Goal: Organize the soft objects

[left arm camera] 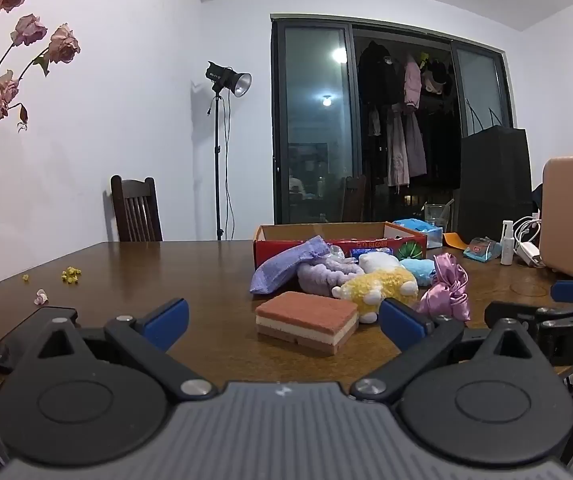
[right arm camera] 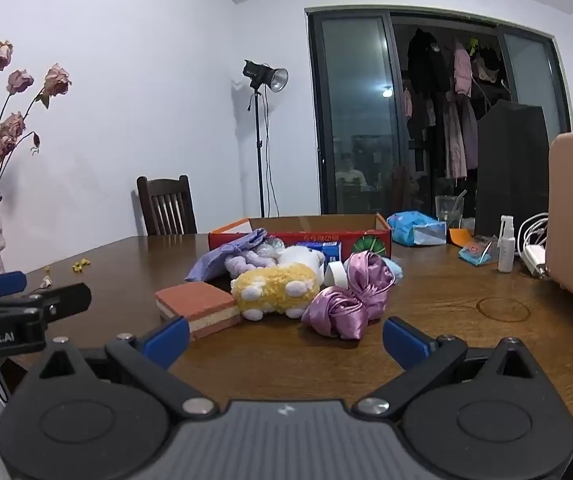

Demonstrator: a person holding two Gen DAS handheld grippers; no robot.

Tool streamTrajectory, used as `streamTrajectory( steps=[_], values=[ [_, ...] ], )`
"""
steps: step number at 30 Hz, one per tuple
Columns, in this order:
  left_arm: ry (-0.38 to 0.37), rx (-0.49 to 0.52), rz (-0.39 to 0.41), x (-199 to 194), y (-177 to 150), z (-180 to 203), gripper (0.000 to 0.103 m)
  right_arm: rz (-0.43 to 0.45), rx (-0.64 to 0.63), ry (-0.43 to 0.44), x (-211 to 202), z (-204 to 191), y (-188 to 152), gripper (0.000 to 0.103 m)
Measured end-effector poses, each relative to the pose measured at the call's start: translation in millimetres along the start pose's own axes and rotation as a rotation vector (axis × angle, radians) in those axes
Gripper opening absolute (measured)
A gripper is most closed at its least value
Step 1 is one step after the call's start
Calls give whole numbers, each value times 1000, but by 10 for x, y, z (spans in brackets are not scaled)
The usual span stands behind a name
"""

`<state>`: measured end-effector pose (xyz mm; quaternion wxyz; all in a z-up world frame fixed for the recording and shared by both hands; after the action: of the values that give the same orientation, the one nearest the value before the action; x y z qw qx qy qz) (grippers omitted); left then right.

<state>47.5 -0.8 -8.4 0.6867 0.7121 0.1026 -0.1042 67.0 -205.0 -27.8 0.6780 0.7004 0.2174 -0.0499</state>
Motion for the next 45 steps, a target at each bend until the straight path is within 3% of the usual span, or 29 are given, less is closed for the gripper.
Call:
streamTrajectory(
  steps=[45],
  values=[
    [1, -8, -17, 34, 2, -4, 103, 9, -10, 12, -28, -8, 2, 103]
  ],
)
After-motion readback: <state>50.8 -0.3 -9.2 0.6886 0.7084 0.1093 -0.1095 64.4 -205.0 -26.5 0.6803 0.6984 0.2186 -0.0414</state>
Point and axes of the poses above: each gripper's, at about its wrist camera, not at the fingertips, and x roughly the way its jaws point, z to its right, y to its top, the point moved 5 cm from there along x, roughly the way its jaws point, and after that the axes turned 8 degrees about -z, right-handed, at the moved point
